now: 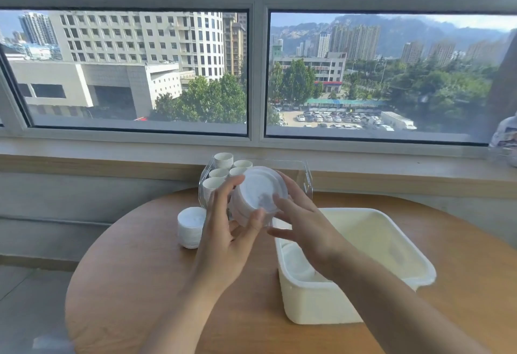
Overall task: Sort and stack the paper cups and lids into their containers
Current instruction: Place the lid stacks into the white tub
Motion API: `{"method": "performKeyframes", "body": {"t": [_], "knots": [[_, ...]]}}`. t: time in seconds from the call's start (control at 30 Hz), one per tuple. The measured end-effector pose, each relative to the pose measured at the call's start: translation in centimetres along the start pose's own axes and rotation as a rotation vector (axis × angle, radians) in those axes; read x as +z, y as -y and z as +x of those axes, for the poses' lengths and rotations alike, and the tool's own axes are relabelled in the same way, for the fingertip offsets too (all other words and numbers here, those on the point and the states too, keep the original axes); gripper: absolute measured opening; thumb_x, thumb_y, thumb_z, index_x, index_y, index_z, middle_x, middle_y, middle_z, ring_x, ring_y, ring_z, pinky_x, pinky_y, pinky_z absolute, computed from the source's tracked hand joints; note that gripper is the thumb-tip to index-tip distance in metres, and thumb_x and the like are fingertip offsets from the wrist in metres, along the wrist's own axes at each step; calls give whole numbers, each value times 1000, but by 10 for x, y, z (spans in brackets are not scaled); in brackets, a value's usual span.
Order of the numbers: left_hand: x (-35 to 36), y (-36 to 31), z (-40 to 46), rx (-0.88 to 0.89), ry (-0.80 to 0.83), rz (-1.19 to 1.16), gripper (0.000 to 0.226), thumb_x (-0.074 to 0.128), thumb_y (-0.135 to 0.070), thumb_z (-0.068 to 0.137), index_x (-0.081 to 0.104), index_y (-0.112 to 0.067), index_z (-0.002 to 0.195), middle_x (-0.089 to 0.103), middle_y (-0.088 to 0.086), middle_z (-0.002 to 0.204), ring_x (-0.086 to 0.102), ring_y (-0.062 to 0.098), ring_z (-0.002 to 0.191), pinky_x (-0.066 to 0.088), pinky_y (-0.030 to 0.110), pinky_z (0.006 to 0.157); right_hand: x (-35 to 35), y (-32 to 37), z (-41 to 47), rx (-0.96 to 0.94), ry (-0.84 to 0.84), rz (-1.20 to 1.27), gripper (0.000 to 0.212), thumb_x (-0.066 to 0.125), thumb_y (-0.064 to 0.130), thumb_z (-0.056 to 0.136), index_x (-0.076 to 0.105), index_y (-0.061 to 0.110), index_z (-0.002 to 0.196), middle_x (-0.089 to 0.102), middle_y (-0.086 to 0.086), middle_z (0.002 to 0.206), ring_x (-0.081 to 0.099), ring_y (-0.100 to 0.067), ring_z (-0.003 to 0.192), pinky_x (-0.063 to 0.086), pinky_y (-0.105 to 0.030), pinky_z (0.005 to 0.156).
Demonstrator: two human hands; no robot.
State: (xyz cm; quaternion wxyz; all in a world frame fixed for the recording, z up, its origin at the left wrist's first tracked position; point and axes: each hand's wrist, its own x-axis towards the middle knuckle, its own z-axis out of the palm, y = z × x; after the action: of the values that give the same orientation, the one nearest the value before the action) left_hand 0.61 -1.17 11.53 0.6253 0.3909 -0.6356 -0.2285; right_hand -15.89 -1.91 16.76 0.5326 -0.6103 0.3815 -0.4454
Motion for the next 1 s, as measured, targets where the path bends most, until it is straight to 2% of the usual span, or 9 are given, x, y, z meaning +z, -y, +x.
{"method": "performKeyframes", "body": {"t": [0.1,0.2,0.43,0.53,0.63,0.7,0.8,0.9,1.0], "knots": [[18,-1,1,-7,59,-9,54,70,-39,97,45,-33,144,52,-9,148,49,22,140,59,42,97,-28,5,-6,34,-1,-4,33,42,42,111,54,53,139,68,18,131,70,-14,116,58,-43,101],[34,-5,1,-30,135,-52,55,70,-38,93,46,-32,142,49,-25,144,48,9,138,60,29,93,-53,7,-10,85,-18,8,34,41,42,111,56,55,139,65,16,135,69,-18,119,59,-47,99],[59,-4,6,-87,265,-43,57,72,-41,87,51,-40,139,51,-20,145,50,-3,133,58,23,91,-94,-1,-19,107,5,-105,46,53,40,107,43,60,147,54,10,149,65,-15,124,60,-41,97],[62,0,10,-103,281,-46,55,75,-43,87,53,-41,138,52,-16,145,53,-1,132,58,22,89,-107,-1,-23,55,68,-309,78,74,34,95,29,61,153,51,18,147,69,-2,114,58,-24,95],[65,6,14,-106,336,6,55,77,-48,87,53,-46,137,53,-19,144,51,5,136,60,32,93,-116,-2,-21,0,131,-589,107,89,33,81,17,59,156,49,28,144,62,21,104,49,-3,84],[66,9,16,-110,361,44,56,75,-51,84,53,-49,136,54,-18,143,50,7,138,61,36,94,-120,-5,-15,-24,157,-691,113,92,33,76,17,57,156,49,26,145,61,19,103,47,-2,80],[68,12,19,-113,388,56,54,79,-39,90,53,-49,137,55,-16,142,52,5,136,62,37,93,-120,-11,-7,-93,123,-833,109,95,39,72,25,50,154,48,23,143,58,5,102,39,4,77],[70,15,20,-107,400,60,57,80,-35,90,53,-48,138,55,-16,142,53,5,134,62,36,92,-121,-22,4,-169,101,-891,107,96,48,66,29,47,151,48,22,145,47,-1,123,34,-4,93],[72,20,20,-125,380,70,67,84,-38,84,48,-53,139,56,-21,137,53,2,133,60,29,92,-122,-36,13,-216,96,-891,105,97,49,63,33,45,146,53,20,140,52,-7,124,41,-21,100]]}}
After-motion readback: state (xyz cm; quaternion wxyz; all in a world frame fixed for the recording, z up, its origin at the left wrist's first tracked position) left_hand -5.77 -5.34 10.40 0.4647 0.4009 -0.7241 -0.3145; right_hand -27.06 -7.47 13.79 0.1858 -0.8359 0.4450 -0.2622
